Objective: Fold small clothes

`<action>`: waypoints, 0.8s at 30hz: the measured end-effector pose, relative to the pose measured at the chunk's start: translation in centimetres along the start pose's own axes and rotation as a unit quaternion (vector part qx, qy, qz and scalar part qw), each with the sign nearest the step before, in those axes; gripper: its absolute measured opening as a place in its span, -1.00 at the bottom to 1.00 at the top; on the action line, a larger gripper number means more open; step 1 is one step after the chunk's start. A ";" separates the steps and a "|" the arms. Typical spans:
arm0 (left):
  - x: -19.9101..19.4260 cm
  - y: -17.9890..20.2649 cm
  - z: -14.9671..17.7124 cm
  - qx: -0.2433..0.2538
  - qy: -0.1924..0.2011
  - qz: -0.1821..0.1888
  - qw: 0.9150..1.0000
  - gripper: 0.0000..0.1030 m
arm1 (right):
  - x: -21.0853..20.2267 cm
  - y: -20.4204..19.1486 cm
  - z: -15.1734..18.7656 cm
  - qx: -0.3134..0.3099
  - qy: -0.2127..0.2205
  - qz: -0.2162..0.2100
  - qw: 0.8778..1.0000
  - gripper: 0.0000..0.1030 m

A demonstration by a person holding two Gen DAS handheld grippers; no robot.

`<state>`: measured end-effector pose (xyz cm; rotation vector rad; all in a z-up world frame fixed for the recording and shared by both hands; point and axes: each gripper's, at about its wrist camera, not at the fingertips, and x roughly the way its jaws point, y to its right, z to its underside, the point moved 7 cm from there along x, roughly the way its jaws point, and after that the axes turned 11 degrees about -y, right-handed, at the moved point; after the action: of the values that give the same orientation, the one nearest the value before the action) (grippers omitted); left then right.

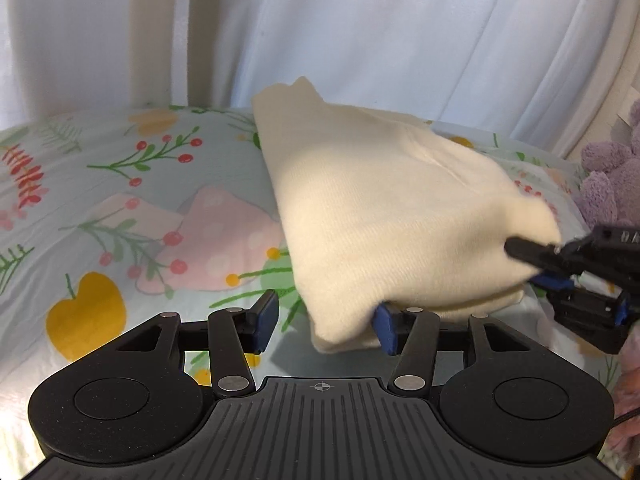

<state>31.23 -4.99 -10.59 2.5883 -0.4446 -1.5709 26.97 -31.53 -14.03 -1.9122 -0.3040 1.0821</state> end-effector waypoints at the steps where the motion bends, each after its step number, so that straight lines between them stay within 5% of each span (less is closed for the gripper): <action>1: 0.1 -0.5 0.1 -0.019 -0.014 0.010 1.000 0.09 | 0.4 -0.2 0.3 -0.068 -0.001 0.072 0.995 -0.80; 5: 0.2 -1.9 0.6 -0.053 -0.035 0.024 0.998 0.09 | 0.6 -2.5 1.6 -0.186 0.006 0.127 0.974 -0.79; 9: -0.9 -2.5 0.9 -0.059 -0.033 0.019 0.998 0.09 | -0.2 -2.6 1.2 -0.193 -0.009 0.126 0.973 -0.71; 13: -3.5 -4.1 1.1 -0.062 -0.014 -0.012 0.998 0.07 | -3.9 -1.5 -0.1 -0.205 0.026 0.176 0.962 0.01; 17: -5.5 -2.8 -1.6 -0.024 0.037 -0.019 0.999 0.09 | -5.1 -3.8 -1.7 -0.255 0.083 0.187 0.945 -0.06; 19: -4.9 -0.6 -3.2 0.005 0.044 -0.009 0.999 0.11 | -3.3 -5.7 -1.8 -0.294 0.072 0.175 0.937 -0.20; 24: 0.3 1.8 -3.9 0.033 -0.004 -0.006 0.999 0.16 | 2.3 -5.7 -0.7 -0.400 0.027 0.237 0.885 -0.36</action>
<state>34.46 -7.07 -8.62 2.6377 -0.4907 -1.5965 29.96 -27.34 -10.62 -2.8609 -0.2793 1.3393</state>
